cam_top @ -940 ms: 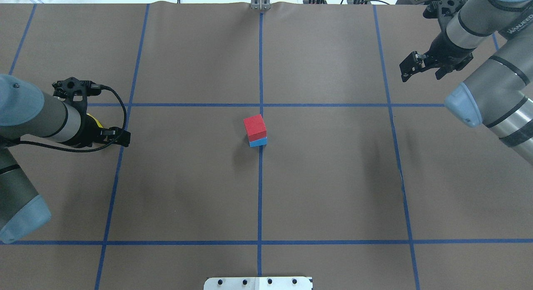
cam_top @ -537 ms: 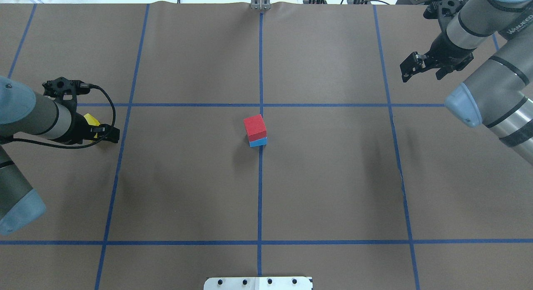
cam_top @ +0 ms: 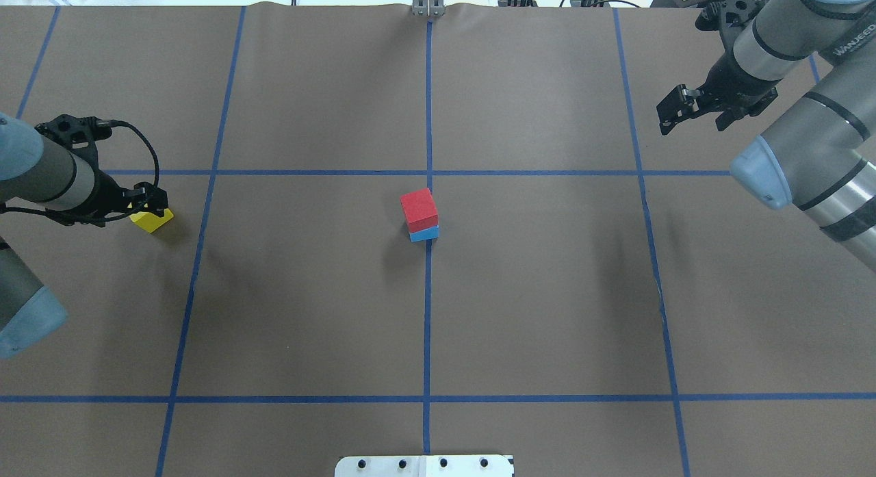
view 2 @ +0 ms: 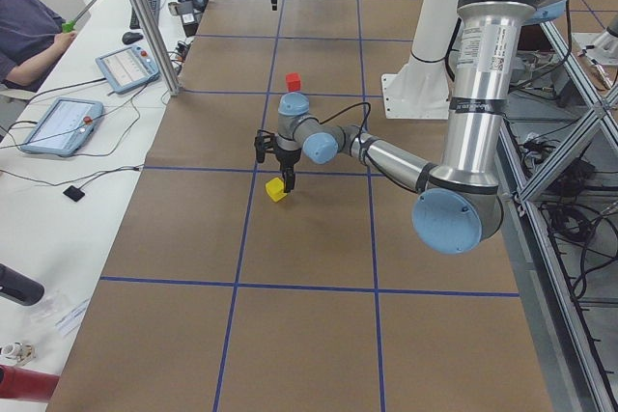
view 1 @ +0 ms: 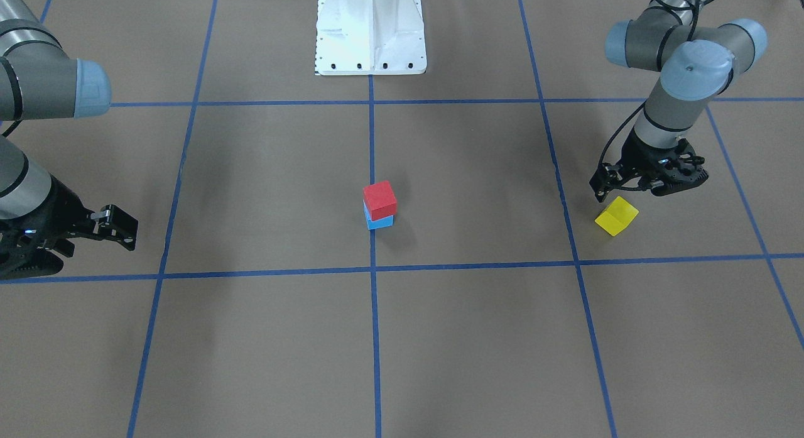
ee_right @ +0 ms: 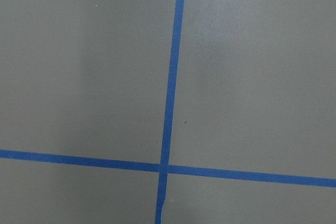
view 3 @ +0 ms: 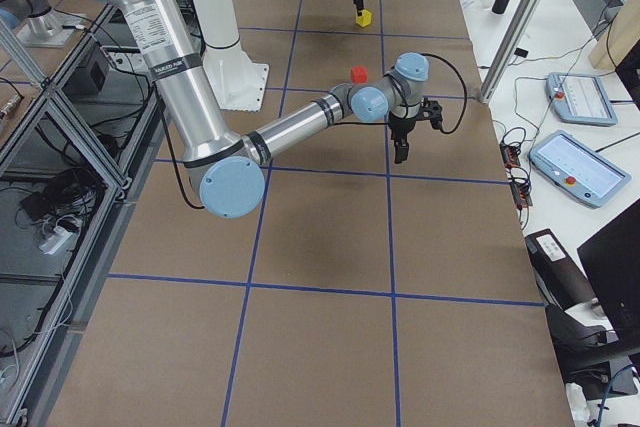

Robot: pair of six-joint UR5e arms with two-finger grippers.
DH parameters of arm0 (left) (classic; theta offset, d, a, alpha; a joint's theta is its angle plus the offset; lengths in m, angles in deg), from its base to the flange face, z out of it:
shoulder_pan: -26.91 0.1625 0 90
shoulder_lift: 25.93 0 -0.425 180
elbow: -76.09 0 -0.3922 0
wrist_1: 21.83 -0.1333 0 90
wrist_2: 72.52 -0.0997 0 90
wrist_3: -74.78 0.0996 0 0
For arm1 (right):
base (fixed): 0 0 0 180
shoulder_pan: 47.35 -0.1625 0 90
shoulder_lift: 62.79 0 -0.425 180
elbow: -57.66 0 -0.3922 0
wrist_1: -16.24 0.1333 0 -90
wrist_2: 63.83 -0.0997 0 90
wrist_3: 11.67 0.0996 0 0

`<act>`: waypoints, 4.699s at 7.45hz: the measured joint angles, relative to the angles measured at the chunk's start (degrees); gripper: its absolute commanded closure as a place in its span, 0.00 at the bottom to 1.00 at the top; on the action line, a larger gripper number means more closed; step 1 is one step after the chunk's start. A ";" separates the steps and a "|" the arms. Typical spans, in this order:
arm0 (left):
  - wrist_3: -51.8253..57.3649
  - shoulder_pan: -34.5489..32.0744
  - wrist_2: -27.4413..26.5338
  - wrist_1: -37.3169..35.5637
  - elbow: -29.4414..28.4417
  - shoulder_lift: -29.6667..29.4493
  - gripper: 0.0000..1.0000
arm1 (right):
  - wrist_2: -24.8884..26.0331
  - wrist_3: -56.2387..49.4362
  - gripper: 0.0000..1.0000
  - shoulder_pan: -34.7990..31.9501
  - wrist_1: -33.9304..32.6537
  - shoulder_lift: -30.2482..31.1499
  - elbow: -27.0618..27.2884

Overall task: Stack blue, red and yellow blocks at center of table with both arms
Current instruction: 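Lower the left gripper onto the yellow cube and close it, then carry the yellow cube with the left gripper over the red cube, then lower the yellow cube onto the red cube with the left gripper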

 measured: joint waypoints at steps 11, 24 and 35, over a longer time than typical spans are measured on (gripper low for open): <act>-6.99 0.34 -0.15 0.78 -7.25 -4.46 0.50 | 0.08 -0.36 0.00 0.03 0.00 0.00 -0.17; -2.15 5.21 1.88 -28.87 1.82 -30.10 1.00 | 0.03 0.19 0.00 -0.05 0.03 0.12 0.24; -12.09 12.37 1.78 -28.93 -14.40 -49.40 1.00 | 0.01 0.11 0.00 -0.02 0.07 0.24 0.31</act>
